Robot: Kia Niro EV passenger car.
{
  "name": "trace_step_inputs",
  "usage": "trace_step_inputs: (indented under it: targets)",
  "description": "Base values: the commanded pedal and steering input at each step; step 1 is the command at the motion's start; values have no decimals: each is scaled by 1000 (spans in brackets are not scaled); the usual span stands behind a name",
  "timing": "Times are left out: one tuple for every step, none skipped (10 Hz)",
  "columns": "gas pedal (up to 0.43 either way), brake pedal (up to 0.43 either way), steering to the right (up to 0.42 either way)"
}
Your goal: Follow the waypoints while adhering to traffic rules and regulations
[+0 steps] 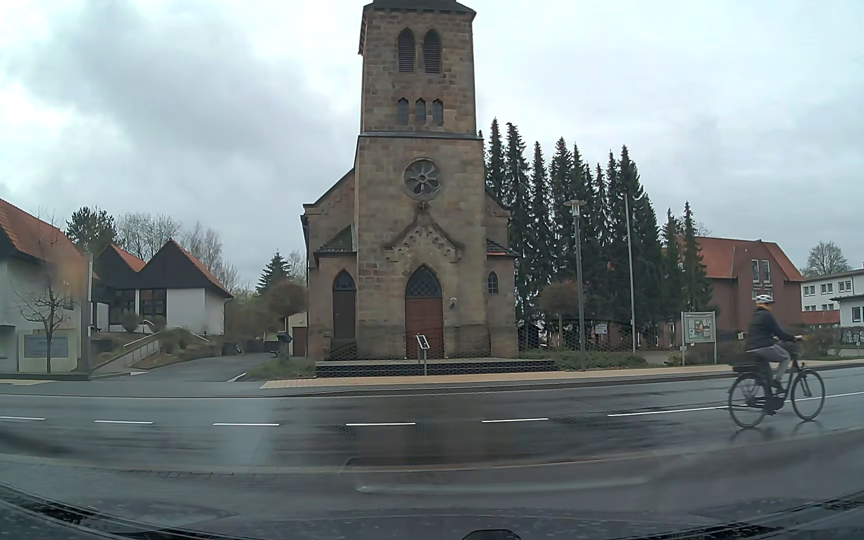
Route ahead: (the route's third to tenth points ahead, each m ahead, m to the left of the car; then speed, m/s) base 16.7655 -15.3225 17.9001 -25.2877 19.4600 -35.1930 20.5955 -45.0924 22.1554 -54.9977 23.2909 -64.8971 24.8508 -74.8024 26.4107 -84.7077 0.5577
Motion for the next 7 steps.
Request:
trace_step_inputs:
  targets:
    - [0,0,-25]
    - [0,0,-26]
    - [0,0,-25]
    - [0,0,-26]
    - [0,0,-25]
    - [0,0,-26]
    - [0,0,-25]
